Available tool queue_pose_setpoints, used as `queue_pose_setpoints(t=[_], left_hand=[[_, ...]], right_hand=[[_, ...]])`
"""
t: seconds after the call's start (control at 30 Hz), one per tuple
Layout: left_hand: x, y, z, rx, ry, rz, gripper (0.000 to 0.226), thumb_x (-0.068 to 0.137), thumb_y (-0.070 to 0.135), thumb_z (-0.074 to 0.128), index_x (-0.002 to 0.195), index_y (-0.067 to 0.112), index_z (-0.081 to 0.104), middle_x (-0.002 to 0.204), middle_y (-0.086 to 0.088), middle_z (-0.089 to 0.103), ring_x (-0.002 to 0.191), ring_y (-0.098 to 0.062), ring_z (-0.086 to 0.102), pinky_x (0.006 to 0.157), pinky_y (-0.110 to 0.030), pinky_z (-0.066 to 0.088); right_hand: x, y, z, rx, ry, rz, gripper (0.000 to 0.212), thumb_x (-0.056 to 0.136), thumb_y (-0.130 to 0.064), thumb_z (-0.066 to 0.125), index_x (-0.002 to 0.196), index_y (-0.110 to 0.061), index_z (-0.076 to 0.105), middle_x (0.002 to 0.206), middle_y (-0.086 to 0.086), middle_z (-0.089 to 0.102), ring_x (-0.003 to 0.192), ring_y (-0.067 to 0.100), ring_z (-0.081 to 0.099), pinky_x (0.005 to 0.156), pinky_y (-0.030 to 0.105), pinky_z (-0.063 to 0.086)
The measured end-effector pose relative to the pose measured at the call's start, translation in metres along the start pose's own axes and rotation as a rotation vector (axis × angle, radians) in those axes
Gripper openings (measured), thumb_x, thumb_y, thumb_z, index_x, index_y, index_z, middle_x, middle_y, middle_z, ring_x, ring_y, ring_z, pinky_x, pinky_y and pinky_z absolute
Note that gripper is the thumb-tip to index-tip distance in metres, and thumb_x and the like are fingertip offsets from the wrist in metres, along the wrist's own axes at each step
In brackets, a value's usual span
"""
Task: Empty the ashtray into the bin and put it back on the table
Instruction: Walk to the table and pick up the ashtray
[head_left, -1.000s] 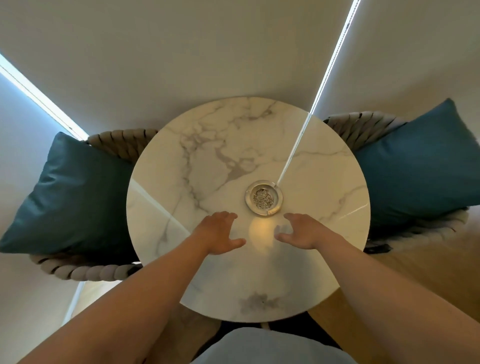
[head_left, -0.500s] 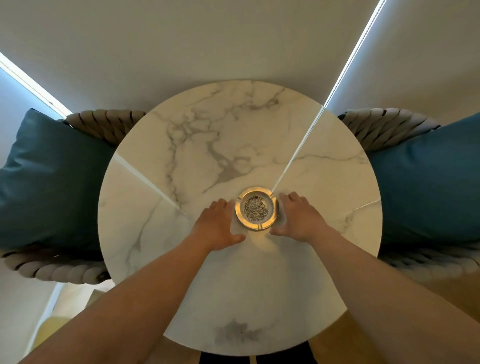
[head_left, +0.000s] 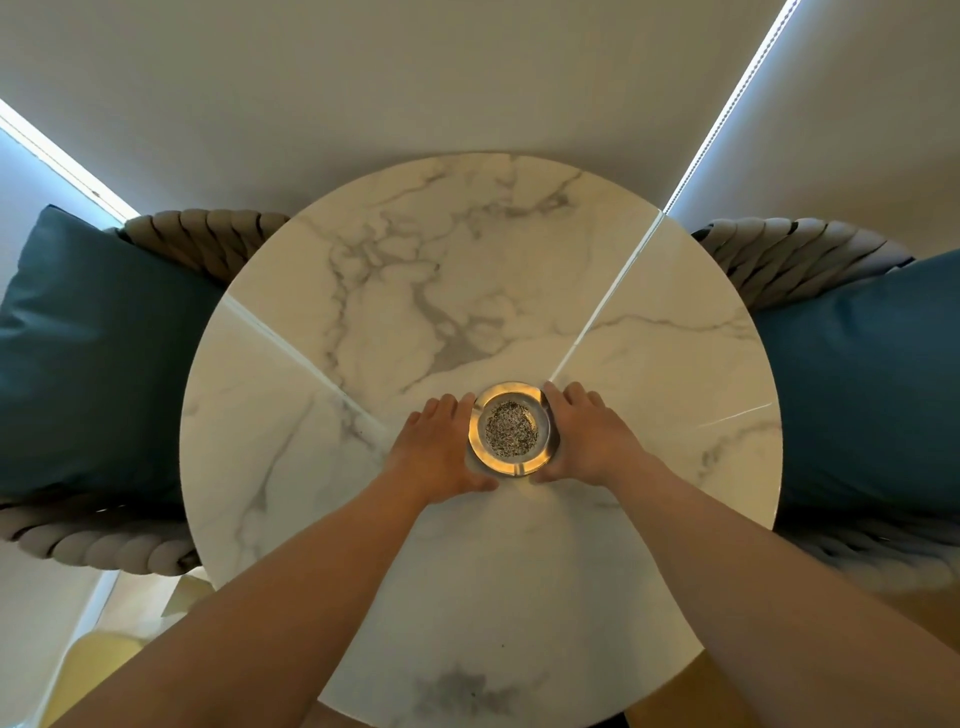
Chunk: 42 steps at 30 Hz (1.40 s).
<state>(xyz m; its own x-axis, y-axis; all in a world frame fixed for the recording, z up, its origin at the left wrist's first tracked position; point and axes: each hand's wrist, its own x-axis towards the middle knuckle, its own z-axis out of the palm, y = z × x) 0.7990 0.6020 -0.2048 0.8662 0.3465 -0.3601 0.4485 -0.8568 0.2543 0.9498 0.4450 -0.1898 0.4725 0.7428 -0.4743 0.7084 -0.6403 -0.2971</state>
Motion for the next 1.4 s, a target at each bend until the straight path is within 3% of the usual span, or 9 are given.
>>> queue_pose_setpoints(t=[0.57, 1.4], left_hand=[[-0.001, 0.000, 0.006, -0.023, -0.021, -0.019, 0.122, 0.058, 0.074, 0.071, 0.148, 0.013, 0.016, 0.136, -0.003, 0.045, 0.126, -0.023, 0.041, 0.103, -0.038, 0.032], [-0.009, 0.003, -0.002, -0.023, 0.050, 0.009, 0.109, 0.061, 0.077, 0.065, 0.143, 0.014, 0.029, 0.126, -0.003, 0.053, 0.117, -0.025, 0.047, 0.093, -0.039, 0.035]], right_hand=[[0.005, -0.009, 0.010, 0.008, -0.025, -0.008, 0.131, 0.055, -0.050, 0.088, 0.154, -0.014, 0.011, 0.138, 0.010, 0.036, 0.125, 0.031, 0.040, 0.094, 0.043, 0.047], [-0.012, -0.013, 0.000, 0.053, 0.017, -0.034, 0.125, 0.053, -0.048, 0.091, 0.150, -0.015, 0.019, 0.132, 0.009, 0.041, 0.122, 0.029, 0.045, 0.094, 0.044, 0.049]])
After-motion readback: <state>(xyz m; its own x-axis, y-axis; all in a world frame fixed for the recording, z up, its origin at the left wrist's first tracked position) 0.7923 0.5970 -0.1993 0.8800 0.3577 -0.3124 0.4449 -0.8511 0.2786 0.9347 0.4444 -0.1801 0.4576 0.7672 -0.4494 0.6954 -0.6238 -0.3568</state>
